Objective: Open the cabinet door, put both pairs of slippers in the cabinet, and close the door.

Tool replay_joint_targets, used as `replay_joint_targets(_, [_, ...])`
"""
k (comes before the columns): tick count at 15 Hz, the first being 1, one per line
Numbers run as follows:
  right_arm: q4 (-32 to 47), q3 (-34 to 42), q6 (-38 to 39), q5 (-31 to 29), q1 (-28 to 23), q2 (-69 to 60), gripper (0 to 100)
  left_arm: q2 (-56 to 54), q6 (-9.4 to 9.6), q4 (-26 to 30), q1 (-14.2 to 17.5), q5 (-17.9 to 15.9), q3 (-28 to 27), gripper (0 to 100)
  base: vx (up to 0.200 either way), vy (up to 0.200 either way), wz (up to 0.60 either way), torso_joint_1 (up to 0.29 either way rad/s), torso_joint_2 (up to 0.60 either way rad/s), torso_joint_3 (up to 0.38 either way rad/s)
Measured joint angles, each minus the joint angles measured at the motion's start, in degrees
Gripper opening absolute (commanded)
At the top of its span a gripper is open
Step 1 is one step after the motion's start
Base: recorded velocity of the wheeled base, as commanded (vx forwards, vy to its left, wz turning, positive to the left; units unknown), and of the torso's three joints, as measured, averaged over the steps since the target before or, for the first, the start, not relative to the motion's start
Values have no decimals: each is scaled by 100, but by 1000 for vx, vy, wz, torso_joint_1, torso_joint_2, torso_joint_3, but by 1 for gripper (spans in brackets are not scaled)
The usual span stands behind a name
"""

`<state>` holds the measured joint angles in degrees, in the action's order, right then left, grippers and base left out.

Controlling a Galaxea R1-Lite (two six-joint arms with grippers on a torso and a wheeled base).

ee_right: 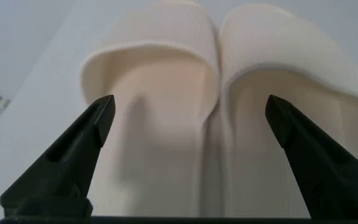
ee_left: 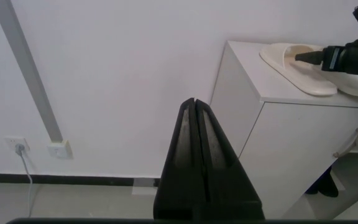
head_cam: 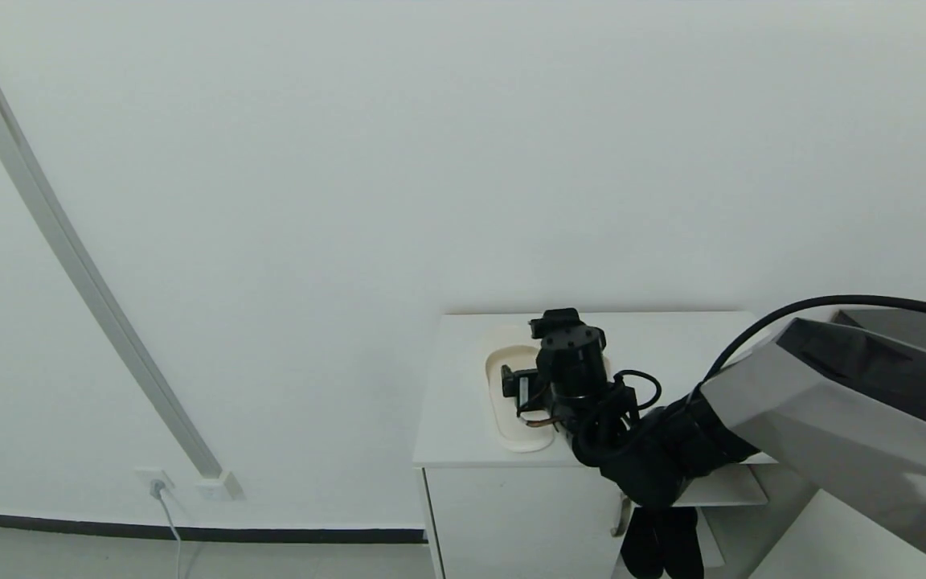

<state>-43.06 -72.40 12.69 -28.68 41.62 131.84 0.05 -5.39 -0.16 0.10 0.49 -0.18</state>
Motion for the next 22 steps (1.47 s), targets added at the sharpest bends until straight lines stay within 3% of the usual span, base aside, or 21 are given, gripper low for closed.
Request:
replay_joint_targets(7, [83,-662,-71,-5,-260,444,100,0,2,0,-2,2,0,0,0,0,0,0,0,0])
replay_joint_targets(8, [80,-699,-76,-5,-260,484,0,0,2,2,-2,2,0,0,0,0,0,0,0,0])
replay_joint_targets(17, [52,-712,-110,-32,-215,529,0,0,-2,0,-2,2,0,0,0,0,0,0,0,0])
replay_joint_targets(22, [59,-190,-132,11,5,68,0,0,-5,0,-2,5,0,0,0,0,0,0,0,0])
